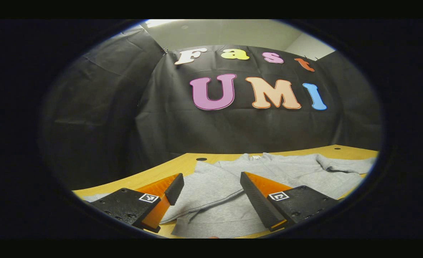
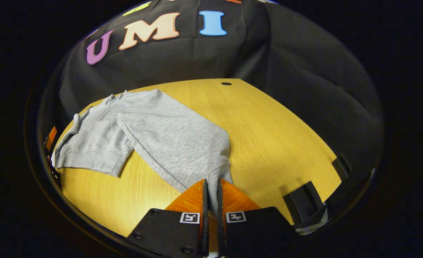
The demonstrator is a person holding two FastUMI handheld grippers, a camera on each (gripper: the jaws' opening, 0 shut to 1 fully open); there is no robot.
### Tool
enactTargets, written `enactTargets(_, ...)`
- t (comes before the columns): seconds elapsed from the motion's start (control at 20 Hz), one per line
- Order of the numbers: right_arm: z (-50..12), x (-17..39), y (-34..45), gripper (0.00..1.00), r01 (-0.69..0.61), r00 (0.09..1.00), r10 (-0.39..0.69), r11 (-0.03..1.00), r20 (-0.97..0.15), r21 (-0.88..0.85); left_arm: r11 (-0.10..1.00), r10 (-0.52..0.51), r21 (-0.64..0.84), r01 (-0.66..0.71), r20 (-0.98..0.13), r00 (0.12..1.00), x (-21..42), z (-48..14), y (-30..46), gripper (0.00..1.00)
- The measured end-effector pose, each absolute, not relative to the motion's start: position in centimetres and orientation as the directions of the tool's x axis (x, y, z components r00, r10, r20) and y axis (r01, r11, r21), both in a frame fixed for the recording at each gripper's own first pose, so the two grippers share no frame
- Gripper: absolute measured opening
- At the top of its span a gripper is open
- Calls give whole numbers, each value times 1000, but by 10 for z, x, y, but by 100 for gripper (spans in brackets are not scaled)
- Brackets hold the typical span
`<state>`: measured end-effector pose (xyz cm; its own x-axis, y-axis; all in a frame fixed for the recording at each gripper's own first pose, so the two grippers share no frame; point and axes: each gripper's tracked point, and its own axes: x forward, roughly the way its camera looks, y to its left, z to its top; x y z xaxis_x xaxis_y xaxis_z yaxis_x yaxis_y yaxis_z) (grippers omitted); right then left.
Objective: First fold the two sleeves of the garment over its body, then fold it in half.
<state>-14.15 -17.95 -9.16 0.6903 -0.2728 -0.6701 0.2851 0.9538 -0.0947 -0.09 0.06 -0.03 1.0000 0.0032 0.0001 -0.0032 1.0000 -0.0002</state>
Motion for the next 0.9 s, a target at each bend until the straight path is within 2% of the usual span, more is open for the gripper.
enactTargets(0.05,-92,-140,-174,9,290,689,-252,955,-680,-60,1000,3,0,-3,0,1000,-1,-1,0,99)
enactTargets(0.2,-82,-135,-159,3,305,699,-173,950,-694,71,1000,3,0,-3,0,1000,-1,-1,0,91)
enactTargets(0.25,-73,-130,-158,3,307,712,-167,947,-682,89,1000,3,0,-3,0,1000,-1,-1,1,95)
enactTargets(0.35,-50,-121,-158,0,289,738,-175,955,-652,72,1000,3,0,-3,0,1000,1,-2,0,95)
enactTargets(0.4,-36,-114,-156,2,274,753,-175,960,-635,59,1000,3,0,-3,0,1000,1,-2,0,95)
enactTargets(0.55,-1,-87,-129,2,190,797,-112,979,-594,70,1000,3,0,-3,0,1000,1,-2,0,95)
enactTargets(0.6,9,-77,-118,2,157,806,-86,985,-585,71,1000,3,0,-3,0,1000,1,-1,0,99)
enactTargets(0.65,18,-65,-106,2,121,815,-57,990,-577,72,1000,3,0,-3,0,1000,0,-1,1,99)
enactTargets(0.7,27,-54,-92,2,82,823,-28,994,-568,70,1000,3,0,-3,0,1000,0,-1,1,95)
enactTargets(0.9,57,-9,-42,2,-48,839,61,998,-541,38,1000,3,0,-3,0,1000,0,-1,0,95)
